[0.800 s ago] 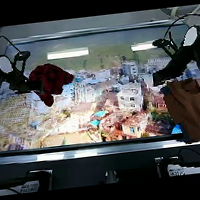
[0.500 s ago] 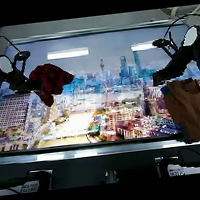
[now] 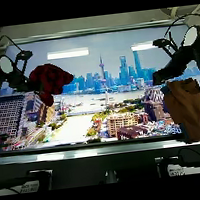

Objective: Fold the shirts.

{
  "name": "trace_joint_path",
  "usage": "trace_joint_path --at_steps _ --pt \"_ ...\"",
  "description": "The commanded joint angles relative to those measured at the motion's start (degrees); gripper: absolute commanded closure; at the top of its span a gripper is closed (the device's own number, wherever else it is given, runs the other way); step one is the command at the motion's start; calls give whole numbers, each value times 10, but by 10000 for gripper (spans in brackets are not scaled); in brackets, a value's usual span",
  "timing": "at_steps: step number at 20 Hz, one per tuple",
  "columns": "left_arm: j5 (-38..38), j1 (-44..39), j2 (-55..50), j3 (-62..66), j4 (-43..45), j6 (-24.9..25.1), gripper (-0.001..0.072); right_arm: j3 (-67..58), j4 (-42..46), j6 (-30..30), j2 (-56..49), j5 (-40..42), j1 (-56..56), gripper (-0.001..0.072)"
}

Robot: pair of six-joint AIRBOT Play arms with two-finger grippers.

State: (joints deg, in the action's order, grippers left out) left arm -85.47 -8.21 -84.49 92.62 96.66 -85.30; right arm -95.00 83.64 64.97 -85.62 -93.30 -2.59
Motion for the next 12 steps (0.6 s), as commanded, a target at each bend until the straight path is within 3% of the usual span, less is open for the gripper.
trace_joint_path --at_steps 1,4,8,9,12 --pt "12 3 -3 0 10 58 14 0 0 3 0 41 0 22" --pt "44 3 -8 0 -3 57 15 0 0 3 0 119 0 22" --pt "107 -2 -24 0 -39 8 15 0 0 3 0 212 0 22" --pt "142 -2 -32 0 -38 6 16 0 -1 3 0 229 0 22" --pt "275 18 -84 31 -36 -66 16 0 -5 3 0 247 0 22"
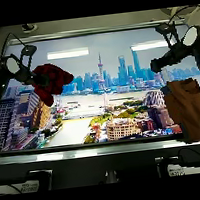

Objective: Fold the shirts.

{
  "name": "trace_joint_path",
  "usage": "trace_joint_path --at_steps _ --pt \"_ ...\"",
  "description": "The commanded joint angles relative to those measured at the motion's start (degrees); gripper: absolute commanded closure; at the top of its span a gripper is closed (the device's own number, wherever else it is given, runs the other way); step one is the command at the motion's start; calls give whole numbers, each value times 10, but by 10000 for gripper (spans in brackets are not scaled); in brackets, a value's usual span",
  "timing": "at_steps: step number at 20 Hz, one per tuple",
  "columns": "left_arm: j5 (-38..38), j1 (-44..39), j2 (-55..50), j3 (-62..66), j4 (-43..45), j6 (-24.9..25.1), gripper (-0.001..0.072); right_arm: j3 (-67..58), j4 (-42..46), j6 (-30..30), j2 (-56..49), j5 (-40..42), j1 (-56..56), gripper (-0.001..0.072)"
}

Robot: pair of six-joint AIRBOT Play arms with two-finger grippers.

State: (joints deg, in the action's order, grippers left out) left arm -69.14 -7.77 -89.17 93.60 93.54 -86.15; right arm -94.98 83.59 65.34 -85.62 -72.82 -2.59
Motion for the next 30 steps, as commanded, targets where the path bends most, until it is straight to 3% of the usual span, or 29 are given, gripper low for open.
trace_joint_path --at_steps 1,5,7,8,9,10,13,16,19,22,27,30 --pt "109 30 -73 53 -7 -96 16 -1 -6 0 0 37 0 22" --pt "-40 97 -237 179 -57 -182 17 -1 -47 -32 0 -15 0 22" --pt "-49 110 -280 193 -91 -193 42 -1 -50 -40 0 -29 0 21" --pt "-38 110 -289 193 -113 -193 276 -1 -50 -41 0 -28 0 22" --pt "-28 110 -290 194 -137 -183 572 -1 -50 -42 0 -24 0 31" --pt "-28 107 -284 204 -171 -151 681 -8 -52 -51 2 -33 0 79" --pt "-14 89 -210 272 -199 -42 683 -49 -19 -82 37 -53 0 83" --pt "42 45 -23 259 -236 25 682 -97 24 -79 113 -33 0 78" --pt "99 -41 154 213 -259 29 683 -108 26 -63 210 8 0 79" --pt "95 -143 237 189 -251 33 682 -108 26 -60 292 18 0 79" --pt "27 -264 229 71 -230 30 682 -107 33 -60 332 -71 0 79" --pt "80 -317 187 -90 -259 21 682 -105 31 -60 300 -168 0 79"
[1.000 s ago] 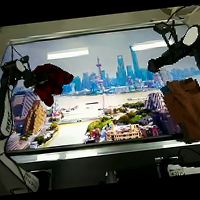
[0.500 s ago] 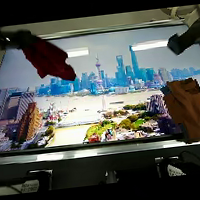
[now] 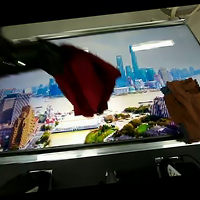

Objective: Fold the shirts.

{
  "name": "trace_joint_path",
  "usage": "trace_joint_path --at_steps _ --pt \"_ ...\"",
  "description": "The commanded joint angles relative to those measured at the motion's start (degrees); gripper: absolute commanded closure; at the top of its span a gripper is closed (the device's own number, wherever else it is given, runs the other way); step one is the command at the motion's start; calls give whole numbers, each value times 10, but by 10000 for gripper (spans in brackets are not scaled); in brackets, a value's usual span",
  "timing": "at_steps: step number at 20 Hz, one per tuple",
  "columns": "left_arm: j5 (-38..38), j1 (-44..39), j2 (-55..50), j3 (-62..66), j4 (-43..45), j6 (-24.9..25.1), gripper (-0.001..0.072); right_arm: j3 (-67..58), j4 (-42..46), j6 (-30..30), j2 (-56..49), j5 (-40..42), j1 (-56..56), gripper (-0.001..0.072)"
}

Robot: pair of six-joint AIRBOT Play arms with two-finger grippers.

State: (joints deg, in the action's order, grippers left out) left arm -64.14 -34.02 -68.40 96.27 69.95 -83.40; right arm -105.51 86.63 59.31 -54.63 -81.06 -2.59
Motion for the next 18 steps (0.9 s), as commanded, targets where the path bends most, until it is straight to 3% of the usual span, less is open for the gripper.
trace_joint_path --at_steps 1,4,5,6,7,10,13,15,16,18 --pt "64 -75 -51 -166 -62 -7 682 1 1 0 -27 -108 0 79" --pt "101 -136 -169 -226 -170 -23 682 1 0 0 -82 -140 0 79" --pt "99 -149 -202 -218 -191 -23 619 1 0 0 -100 -140 0 78" --pt "86 -150 -222 -203 -207 -23 240 1 0 0 -117 -140 0 78" --pt "64 -139 -228 -183 -206 -22 -13 1 0 0 -133 -143 0 78" --pt "5 -48 -187 -124 -111 -19 -13 22 -44 0 -179 -156 0 78" --pt "-31 80 -127 -123 -36 -28 -13 128 -137 -10 -190 -153 0 67" --pt "-72 137 -125 -158 -40 -28 19 223 -197 -33 -189 -143 0 66" --pt "-75 147 -127 -193 -45 -27 92 268 -223 -44 -188 -130 0 63" --pt "-53 139 -129 -275 -97 -15 91 361 -279 -71 -188 -108 0 39"
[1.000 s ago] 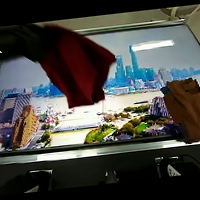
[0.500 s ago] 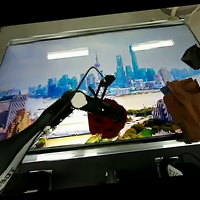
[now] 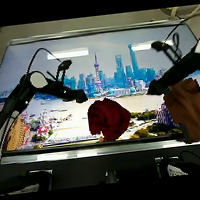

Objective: Fold the shirts.

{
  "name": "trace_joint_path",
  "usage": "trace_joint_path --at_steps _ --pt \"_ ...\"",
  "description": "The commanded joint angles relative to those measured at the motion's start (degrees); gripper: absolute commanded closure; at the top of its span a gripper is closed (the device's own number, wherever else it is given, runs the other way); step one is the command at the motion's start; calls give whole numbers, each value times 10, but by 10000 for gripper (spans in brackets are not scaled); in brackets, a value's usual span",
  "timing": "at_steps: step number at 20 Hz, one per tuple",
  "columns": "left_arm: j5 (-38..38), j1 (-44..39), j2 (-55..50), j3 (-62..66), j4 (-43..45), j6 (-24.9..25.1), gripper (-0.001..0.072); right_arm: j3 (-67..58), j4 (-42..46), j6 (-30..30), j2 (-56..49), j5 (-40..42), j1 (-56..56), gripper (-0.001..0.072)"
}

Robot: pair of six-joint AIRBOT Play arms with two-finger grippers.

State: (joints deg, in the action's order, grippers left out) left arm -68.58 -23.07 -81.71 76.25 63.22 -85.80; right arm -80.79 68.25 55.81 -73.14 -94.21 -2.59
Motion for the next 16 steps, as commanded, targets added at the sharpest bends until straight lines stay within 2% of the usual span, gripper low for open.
trace_joint_path --at_steps 1,4,8,9,10,11,14,15,16 --pt "21 15 5 -121 -63 28 91 151 -116 -49 -3 38 0 41" --pt "127 -27 -1 -213 -113 34 90 237 -152 -73 -3 82 0 41" --pt "184 -56 -42 -223 -162 36 96 327 -181 -106 -3 144 19 39" --pt "198 -61 -49 -223 -170 35 142 346 -184 -109 -3 166 35 39" --pt "206 -63 -51 -223 -174 35 473 361 -189 -110 -3 187 59 30" --pt "206 -61 -50 -222 -174 37 675 371 -190 -113 -3 205 84 28" --pt "202 -59 -33 -208 -172 59 682 387 -191 -113 -5 274 149 53" --pt "201 -59 -24 -202 -172 64 682 386 -189 -113 -5 296 167 160" --pt "202 -59 -14 -195 -166 64 683 385 -191 -113 -4 311 176 492"
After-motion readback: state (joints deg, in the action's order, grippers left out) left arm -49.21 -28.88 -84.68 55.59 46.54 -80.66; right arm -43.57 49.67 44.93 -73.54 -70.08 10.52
